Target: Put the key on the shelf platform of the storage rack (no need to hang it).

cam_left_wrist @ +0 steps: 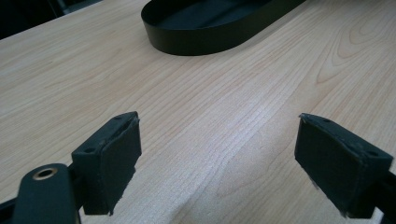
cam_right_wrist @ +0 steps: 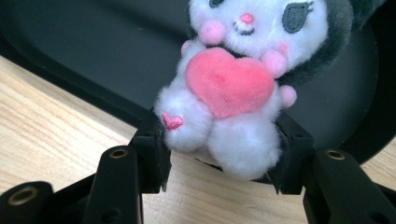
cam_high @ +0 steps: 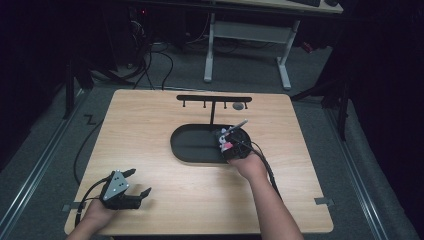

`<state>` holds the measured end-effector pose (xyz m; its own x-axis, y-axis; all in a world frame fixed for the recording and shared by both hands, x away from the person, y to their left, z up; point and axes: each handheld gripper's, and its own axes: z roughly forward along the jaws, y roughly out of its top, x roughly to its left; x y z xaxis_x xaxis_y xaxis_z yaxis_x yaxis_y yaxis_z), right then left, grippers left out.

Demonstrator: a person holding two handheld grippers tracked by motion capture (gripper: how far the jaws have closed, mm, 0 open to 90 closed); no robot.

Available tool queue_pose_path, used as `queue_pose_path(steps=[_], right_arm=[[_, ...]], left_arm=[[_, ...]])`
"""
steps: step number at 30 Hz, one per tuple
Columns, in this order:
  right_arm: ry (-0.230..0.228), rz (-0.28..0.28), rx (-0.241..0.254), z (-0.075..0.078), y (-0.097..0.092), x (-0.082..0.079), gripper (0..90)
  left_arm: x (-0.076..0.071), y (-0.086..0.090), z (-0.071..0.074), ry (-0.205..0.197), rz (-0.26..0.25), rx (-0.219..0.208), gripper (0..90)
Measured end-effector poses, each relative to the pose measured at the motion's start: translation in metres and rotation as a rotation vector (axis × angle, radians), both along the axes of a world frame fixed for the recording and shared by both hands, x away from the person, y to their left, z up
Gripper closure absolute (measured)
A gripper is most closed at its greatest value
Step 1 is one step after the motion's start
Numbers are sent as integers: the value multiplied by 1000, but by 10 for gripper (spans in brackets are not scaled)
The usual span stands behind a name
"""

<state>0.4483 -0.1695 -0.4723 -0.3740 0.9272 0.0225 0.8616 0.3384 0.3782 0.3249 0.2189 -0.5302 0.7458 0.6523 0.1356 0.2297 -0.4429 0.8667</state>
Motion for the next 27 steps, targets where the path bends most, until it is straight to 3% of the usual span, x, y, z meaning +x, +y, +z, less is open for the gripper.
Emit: queue_pose_path(steps=[7, 17, 27], right_arm=[[10, -15, -2, -3, 4, 4, 442], [-46, -12, 22, 7, 3, -1, 341], [-103, -11, 25, 19, -5, -14, 308]], left_arm=[[0, 0, 0, 0, 0, -2, 155], [0, 0, 0, -1, 0, 1, 155], [0, 0, 0, 0, 0, 0, 155]])
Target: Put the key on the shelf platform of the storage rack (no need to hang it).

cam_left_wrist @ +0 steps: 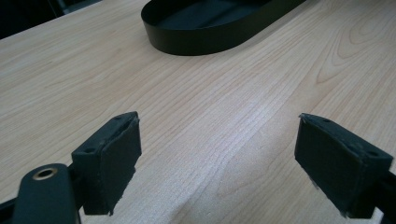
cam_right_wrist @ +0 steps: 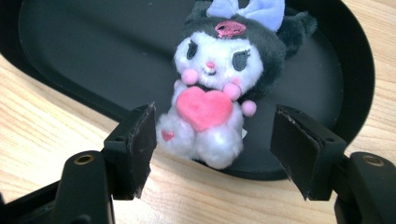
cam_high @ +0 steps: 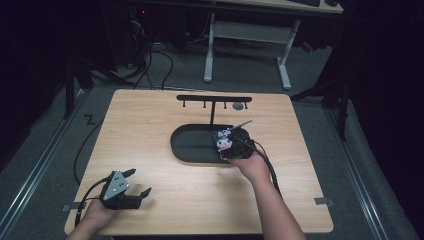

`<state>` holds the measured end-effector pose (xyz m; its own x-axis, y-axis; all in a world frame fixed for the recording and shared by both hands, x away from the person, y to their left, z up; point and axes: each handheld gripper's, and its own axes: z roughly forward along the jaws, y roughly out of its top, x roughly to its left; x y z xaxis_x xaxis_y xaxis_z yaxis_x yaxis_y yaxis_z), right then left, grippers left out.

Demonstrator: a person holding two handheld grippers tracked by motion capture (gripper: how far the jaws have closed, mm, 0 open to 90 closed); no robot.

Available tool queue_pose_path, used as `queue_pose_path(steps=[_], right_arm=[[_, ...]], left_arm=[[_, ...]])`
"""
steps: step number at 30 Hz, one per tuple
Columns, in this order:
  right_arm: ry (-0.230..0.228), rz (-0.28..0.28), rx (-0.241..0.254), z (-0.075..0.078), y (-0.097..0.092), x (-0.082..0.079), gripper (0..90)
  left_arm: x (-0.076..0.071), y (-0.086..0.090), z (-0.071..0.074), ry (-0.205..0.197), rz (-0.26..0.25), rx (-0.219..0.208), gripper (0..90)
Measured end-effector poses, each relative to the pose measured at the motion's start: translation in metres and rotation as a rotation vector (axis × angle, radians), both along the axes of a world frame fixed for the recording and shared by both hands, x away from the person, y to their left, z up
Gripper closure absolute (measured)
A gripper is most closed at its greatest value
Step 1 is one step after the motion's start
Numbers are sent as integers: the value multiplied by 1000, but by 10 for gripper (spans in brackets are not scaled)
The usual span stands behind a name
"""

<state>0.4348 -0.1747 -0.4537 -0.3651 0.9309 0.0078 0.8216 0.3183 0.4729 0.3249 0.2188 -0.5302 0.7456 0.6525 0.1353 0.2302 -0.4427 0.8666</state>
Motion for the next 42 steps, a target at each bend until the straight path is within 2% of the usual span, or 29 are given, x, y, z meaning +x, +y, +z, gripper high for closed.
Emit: queue_pose_path(steps=[15, 27, 34, 39, 42], right_arm=[[-87, 38, 46, 1, -10, -27, 269], [-160, 51, 67, -12, -16, -47, 258], [-184, 43, 71, -21, -18, -55, 241], [-205, 48, 92, -28, -18, -66, 237], [-231, 47, 87, -31, -19, -73, 231]], left_arm=[[0, -1, 0, -2, 3, 4, 155], [0, -1, 0, 1, 3, 6, 155], [0, -1, 0, 1, 3, 8, 155], [0, -1, 0, 1, 3, 8, 155], [0, -1, 0, 1, 2, 9, 155]])
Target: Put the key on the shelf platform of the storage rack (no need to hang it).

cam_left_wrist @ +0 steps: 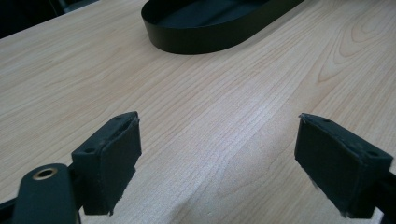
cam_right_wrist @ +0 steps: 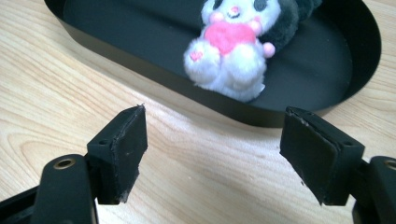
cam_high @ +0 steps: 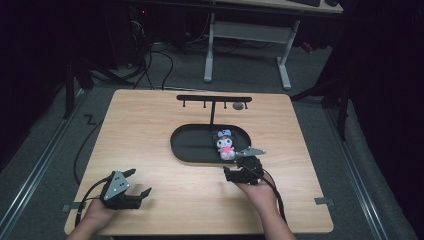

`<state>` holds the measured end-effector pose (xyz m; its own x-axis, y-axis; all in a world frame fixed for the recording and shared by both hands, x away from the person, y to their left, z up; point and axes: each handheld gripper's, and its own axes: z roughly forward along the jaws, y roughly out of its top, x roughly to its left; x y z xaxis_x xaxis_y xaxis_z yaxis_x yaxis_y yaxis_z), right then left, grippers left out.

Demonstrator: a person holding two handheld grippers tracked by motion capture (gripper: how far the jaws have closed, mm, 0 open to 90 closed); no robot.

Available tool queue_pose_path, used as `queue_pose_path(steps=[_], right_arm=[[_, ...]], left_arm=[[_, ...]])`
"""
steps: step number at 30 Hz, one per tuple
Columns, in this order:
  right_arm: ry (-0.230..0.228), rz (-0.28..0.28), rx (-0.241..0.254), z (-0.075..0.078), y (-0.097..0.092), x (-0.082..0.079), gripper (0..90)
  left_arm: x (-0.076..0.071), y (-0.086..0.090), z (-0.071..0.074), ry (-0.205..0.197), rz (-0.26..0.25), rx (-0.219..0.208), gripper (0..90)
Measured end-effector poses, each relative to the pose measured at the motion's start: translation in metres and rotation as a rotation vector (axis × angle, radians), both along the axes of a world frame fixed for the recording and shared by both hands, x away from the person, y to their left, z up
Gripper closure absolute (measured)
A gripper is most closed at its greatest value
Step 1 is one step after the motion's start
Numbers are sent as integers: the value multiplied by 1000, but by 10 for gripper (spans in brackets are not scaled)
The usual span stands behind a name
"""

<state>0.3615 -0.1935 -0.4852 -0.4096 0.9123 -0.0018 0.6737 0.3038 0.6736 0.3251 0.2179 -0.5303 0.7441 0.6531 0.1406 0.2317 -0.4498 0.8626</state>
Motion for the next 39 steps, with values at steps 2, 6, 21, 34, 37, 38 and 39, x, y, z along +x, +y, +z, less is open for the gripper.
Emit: queue_pose_path(steps=[2, 6, 21, 34, 37, 38, 39], right_arm=[[-17, 2, 5, -3, -1, -6, 224], [-52, 1, 15, -8, -4, -18, 220], [-226, 6, 1, -27, -4, -81, 220], [-225, -11, 42, -35, -8, -102, 220], [-223, -10, 37, -37, -8, -101, 220], [-222, -10, 36, -37, -8, -101, 220], [-221, -15, 38, -37, -9, -101, 220]], left_arm=[[0, 0, 0, 0, 0, 0, 155], [0, 0, 0, 0, 0, 0, 155], [0, 0, 0, 1, -1, -1, 155], [1, -1, 0, 3, -5, 2, 155], [1, 0, 0, 8, -5, -1, 155], [1, 0, 0, 8, -5, -1, 155], [1, 0, 0, 7, -5, -1, 155]])
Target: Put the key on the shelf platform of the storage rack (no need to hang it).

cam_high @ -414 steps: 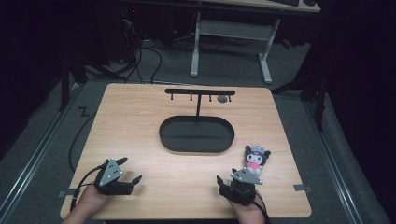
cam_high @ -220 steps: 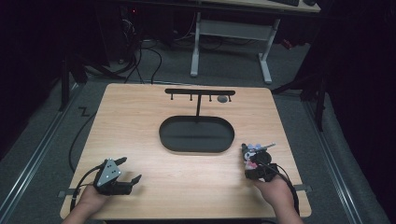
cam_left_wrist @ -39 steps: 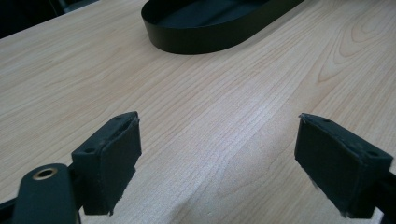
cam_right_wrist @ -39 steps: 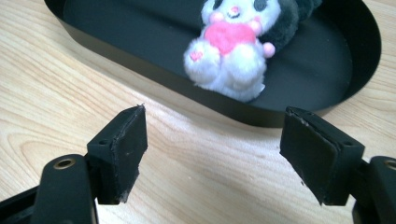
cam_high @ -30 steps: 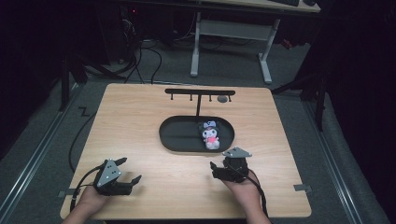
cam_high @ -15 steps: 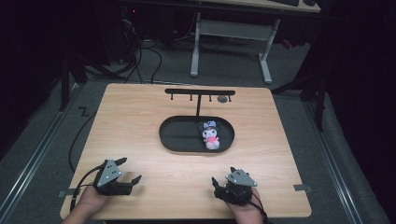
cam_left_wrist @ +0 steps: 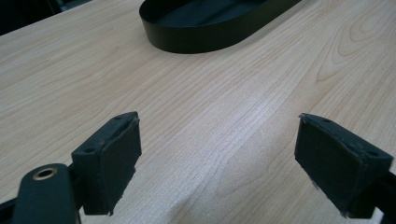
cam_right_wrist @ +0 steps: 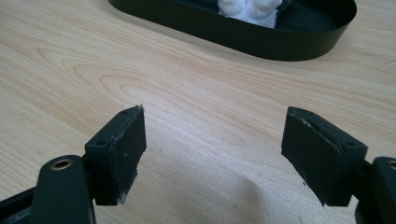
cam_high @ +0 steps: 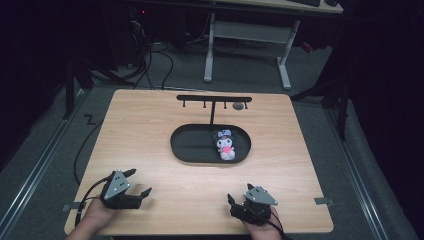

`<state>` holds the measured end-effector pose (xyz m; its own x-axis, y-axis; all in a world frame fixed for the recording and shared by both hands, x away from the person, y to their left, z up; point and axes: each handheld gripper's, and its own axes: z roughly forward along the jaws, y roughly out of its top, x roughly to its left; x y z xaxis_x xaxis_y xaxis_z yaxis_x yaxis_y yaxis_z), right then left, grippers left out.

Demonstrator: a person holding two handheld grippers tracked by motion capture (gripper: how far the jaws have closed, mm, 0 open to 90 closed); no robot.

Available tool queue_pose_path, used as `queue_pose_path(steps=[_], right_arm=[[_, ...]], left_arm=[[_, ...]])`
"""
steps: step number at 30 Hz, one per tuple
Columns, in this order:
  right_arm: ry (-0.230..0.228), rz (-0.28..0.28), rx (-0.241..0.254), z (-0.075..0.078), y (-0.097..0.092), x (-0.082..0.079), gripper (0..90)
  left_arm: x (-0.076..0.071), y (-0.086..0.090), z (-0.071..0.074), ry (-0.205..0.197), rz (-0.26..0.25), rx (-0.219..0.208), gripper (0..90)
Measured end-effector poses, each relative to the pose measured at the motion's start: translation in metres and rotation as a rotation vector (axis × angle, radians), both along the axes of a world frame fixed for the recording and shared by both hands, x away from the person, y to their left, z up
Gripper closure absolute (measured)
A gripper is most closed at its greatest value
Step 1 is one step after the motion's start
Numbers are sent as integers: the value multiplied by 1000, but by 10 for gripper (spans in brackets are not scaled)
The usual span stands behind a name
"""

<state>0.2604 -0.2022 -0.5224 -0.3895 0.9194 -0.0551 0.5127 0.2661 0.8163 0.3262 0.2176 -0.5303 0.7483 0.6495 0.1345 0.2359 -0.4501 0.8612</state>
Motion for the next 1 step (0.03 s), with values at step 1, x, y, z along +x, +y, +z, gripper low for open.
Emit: queue_pose_path(steps=[1], right_arm=[[-1, 0, 0, 0, -1, 0, 220]], left_arm=[[0, 0, 0, 0, -1, 1, 155]])
